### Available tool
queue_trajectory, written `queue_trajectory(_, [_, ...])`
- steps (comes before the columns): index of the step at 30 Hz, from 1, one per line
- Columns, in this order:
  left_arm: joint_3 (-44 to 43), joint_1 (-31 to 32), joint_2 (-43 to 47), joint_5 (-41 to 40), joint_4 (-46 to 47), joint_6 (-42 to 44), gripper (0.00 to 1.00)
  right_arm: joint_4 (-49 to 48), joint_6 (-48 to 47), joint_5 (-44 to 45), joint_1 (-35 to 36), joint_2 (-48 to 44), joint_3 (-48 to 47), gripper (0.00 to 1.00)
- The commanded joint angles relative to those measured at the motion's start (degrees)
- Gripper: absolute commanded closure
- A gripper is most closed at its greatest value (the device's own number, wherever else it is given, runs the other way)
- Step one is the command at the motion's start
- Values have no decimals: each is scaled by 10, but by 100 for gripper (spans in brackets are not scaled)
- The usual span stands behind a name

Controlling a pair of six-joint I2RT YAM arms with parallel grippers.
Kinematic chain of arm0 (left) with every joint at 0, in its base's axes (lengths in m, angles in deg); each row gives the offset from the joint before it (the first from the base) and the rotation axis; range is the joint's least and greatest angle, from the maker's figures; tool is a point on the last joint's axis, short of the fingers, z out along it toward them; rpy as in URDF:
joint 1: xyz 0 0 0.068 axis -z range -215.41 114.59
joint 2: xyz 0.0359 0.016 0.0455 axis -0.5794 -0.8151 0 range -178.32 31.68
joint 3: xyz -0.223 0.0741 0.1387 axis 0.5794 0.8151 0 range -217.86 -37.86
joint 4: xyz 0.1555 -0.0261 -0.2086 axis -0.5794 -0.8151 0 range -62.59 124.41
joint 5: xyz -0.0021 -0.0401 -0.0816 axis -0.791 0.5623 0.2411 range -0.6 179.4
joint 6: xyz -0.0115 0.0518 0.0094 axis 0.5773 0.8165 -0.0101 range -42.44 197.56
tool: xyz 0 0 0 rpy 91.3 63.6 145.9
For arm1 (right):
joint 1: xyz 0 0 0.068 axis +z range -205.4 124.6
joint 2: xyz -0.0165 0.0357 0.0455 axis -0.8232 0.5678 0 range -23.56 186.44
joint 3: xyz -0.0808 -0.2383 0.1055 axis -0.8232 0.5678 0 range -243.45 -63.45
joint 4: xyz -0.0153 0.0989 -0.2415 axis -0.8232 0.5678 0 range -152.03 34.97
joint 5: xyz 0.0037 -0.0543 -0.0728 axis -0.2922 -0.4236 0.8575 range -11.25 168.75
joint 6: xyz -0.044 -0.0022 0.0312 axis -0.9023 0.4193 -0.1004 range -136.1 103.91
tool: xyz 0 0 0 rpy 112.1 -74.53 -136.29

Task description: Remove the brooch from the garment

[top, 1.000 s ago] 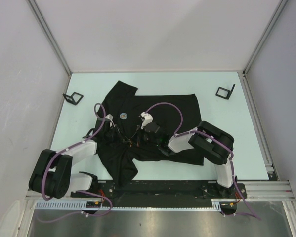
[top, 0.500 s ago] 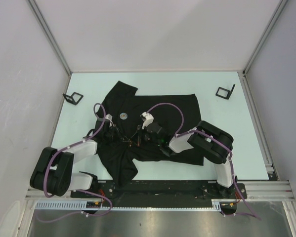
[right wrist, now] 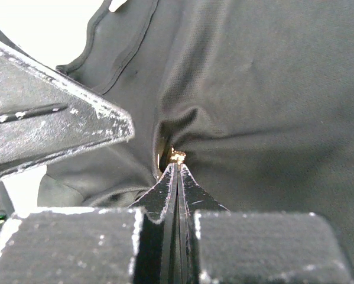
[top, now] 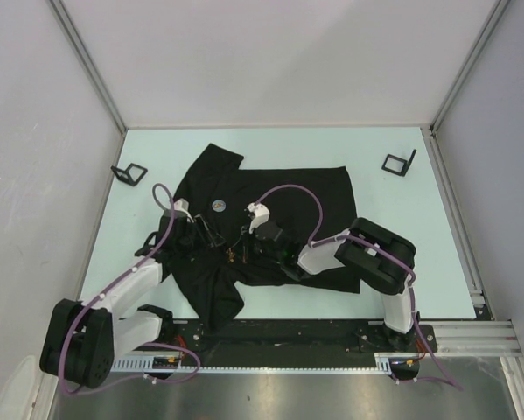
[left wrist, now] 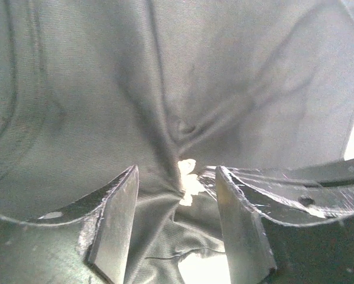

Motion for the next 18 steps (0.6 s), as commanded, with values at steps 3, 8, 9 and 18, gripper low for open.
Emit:
queue_trajectory(3, [20, -15, -23, -26, 37, -36, 41, 36, -39, 60, 18, -47, -13, 100])
queue_trajectory(8, [52, -50, -72, -17, 66, -53, 40, 60, -54, 86, 30, -60, -22, 100])
queue_trajectory(9, [56, -52, -80, -20, 82, -54, 40, 75, -59, 91, 32, -65, -24, 100])
queue_trajectory(18, [57, -65, -44, -54, 44, -46, 35, 140, -84, 148, 58, -99, -29, 100])
